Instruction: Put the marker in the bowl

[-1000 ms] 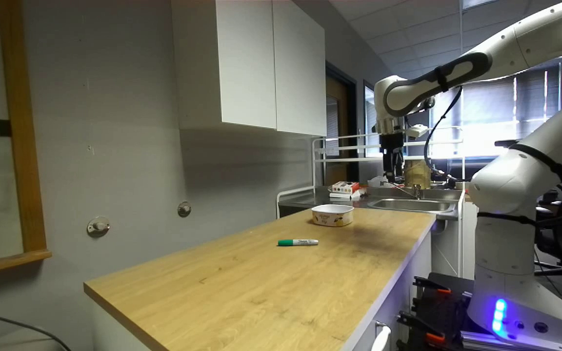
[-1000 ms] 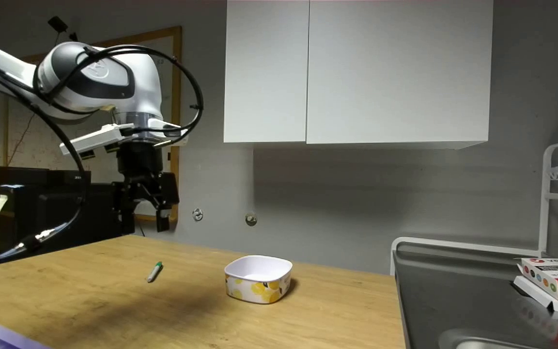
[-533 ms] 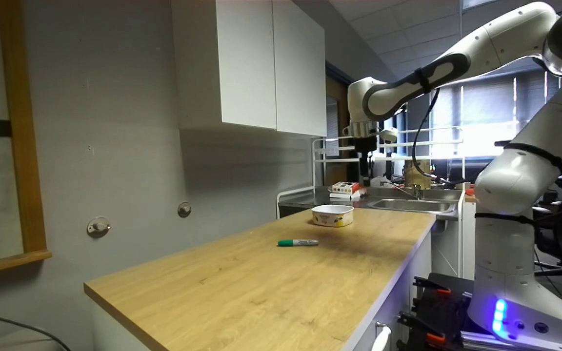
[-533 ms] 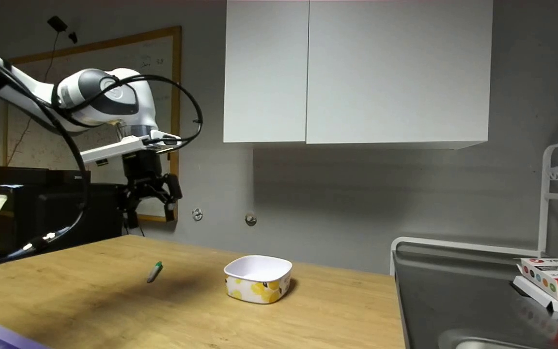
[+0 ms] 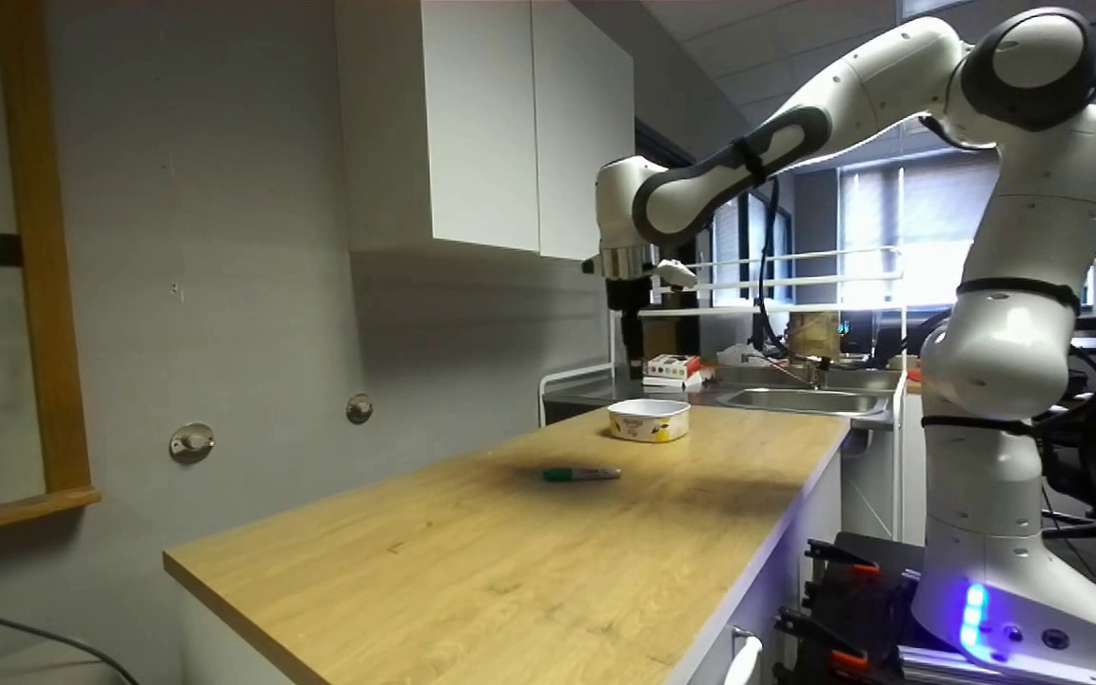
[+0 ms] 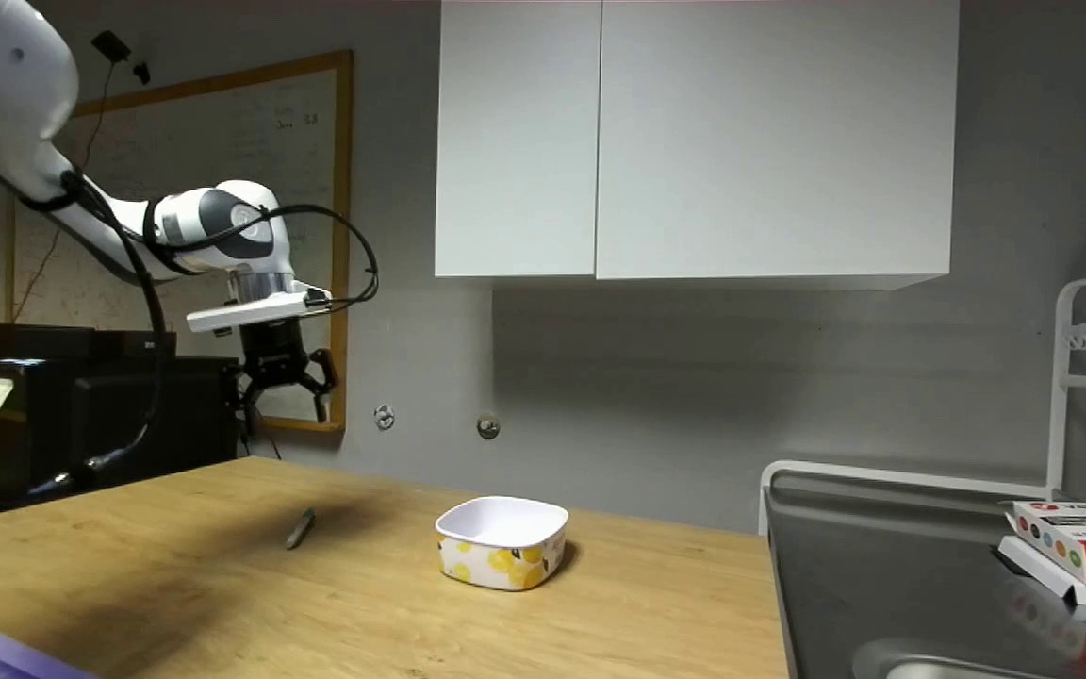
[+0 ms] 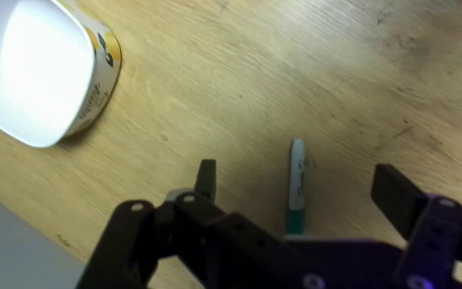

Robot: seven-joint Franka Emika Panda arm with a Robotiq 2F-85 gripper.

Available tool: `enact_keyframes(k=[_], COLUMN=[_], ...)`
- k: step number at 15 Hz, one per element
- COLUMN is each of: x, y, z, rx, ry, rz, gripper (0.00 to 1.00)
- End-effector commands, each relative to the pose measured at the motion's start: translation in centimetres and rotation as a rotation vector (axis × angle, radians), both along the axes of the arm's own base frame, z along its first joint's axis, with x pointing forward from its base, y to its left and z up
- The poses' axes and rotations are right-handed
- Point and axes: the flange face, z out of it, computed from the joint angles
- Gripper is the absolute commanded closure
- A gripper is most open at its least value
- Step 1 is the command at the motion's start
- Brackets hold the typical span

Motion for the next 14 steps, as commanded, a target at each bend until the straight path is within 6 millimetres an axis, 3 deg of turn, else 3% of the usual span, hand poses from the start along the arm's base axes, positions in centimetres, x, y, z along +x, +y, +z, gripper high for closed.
enact_keyframes(k=[1,3,5,10,14], x=[4.8,6.7,8.4,11.6,13.2], y=[3.5,4.4,4.1,1.3,-0.5], z=[-1.9,-3.9,-6.4,-12.5,-16.1], rx=[0.047,0.07,0.094,0.173,0.243], ry=[0.063,0.097,0.142,0.239,0.299], rz=[0.142,0.205,0.244,0.284,0.279], gripper=[0.0,0.0,0.0,0.0,0.0])
